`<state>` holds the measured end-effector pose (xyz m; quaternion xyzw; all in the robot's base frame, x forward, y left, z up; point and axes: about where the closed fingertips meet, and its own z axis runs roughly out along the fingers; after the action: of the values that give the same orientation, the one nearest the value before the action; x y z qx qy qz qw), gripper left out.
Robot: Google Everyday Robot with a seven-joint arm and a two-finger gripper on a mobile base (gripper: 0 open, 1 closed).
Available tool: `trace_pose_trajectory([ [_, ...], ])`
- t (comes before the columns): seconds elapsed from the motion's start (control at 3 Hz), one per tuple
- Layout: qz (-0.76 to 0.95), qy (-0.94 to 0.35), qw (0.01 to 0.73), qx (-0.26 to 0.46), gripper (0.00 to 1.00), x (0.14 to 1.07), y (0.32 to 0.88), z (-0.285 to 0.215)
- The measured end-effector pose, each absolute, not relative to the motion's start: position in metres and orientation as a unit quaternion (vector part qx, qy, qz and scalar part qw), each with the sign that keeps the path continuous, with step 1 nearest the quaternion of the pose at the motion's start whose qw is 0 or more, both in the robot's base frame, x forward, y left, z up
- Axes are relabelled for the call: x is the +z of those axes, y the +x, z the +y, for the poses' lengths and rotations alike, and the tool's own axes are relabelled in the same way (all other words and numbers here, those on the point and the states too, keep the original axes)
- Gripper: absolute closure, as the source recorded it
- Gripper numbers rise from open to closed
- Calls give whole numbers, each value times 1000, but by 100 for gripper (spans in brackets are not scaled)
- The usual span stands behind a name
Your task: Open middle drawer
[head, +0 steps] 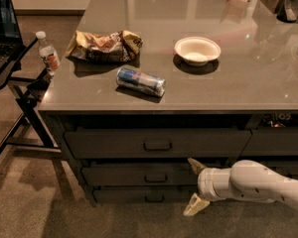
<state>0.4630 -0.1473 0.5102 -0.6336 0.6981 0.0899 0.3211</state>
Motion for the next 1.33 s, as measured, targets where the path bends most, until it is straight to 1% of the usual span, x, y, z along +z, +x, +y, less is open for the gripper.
trace_pose_trajectory([
  [0.67,702,-631,320,83,0,466,492,-150],
  [1.0,714,-622,312,77,0,439,504,-163],
  [1.33,715,-610,336,66,0,415,530,-166],
])
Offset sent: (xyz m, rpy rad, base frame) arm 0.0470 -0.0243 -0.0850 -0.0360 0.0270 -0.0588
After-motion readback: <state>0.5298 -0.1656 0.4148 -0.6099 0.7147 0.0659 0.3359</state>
